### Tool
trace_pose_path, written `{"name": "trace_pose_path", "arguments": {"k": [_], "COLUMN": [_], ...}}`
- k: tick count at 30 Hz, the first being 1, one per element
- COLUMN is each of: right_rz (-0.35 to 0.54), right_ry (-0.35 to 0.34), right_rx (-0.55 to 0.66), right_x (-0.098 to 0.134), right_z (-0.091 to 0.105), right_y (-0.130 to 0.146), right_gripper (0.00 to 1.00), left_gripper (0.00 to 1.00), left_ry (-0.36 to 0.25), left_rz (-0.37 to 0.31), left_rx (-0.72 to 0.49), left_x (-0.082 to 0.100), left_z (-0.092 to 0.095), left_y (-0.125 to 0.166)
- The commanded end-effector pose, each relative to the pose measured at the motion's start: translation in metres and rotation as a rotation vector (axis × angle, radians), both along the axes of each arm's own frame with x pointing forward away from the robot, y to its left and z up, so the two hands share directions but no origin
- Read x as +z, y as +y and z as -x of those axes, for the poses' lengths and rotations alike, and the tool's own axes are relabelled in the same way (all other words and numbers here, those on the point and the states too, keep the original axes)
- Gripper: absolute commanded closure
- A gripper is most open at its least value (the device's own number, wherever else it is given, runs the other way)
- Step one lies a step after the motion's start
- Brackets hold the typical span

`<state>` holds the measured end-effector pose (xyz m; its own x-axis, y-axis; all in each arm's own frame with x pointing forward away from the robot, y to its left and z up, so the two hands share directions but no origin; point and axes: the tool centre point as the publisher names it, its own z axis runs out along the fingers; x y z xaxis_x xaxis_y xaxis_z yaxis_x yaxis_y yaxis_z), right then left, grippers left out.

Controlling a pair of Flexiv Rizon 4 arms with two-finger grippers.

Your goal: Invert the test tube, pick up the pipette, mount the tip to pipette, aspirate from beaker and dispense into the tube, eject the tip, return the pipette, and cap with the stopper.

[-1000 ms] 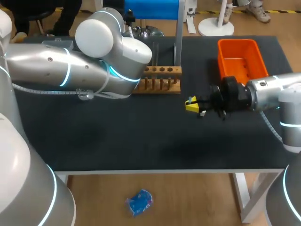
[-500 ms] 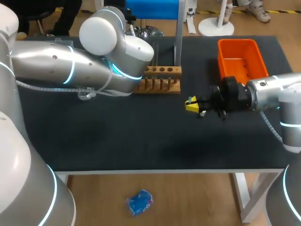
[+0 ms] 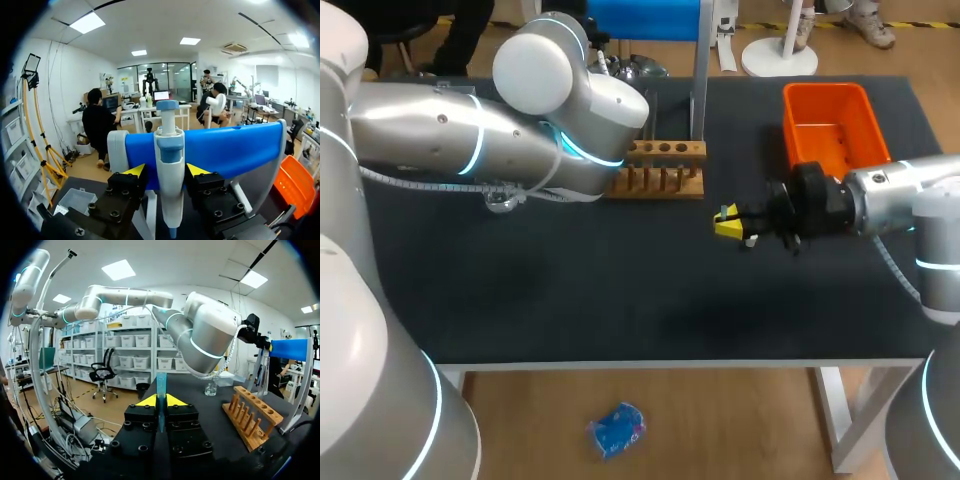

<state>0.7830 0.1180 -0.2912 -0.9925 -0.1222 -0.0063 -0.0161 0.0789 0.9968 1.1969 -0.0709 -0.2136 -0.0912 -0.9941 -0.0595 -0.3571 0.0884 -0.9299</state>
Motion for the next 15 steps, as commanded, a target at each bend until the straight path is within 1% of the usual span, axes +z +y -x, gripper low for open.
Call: {"name": "trace_pose_path", "arguments": {"k": [1,3,4,5,10,15], "right_rz": [0.002,0.002,0.002,0.002,0.002,0.002], "right_ry": [0.000,0.000,0.000,0.000,0.000,0.000], "right_rx": [-0.001,-0.001,-0.001,-0.001,-0.001,-0.001], "right_x": [0.0006,0.0006,0.0006,0.0006,0.0006,0.0006], "right_z": [0.0006,0.0006,0.0006,0.0006,0.0006,0.0006], "right_y": [-0.0005,-0.0005,-0.0005,-0.0005,-0.0005,-0.0005], "right_gripper": [1.00,1.00,1.00,1.00,1.00,1.00], "left_gripper": [0.66,0.82,0.94,1.00,1.00,1.00], "left_ry": [-0.005,-0.007,-0.008,-0.009,-0.012,-0.020], "left_rz": [0.000,0.001,0.001,0.002,0.004,0.001], "left_rx": [0.014,0.019,0.021,0.024,0.032,0.039], "left_x": [-0.0033,-0.0035,-0.0035,-0.0034,-0.0012,0.0058], "left_z": [-0.0043,-0.0042,-0.0042,-0.0039,-0.0011,-0.0006], "left_y": [-0.0036,-0.0037,-0.0037,-0.0034,-0.0027,-0.0016]}}
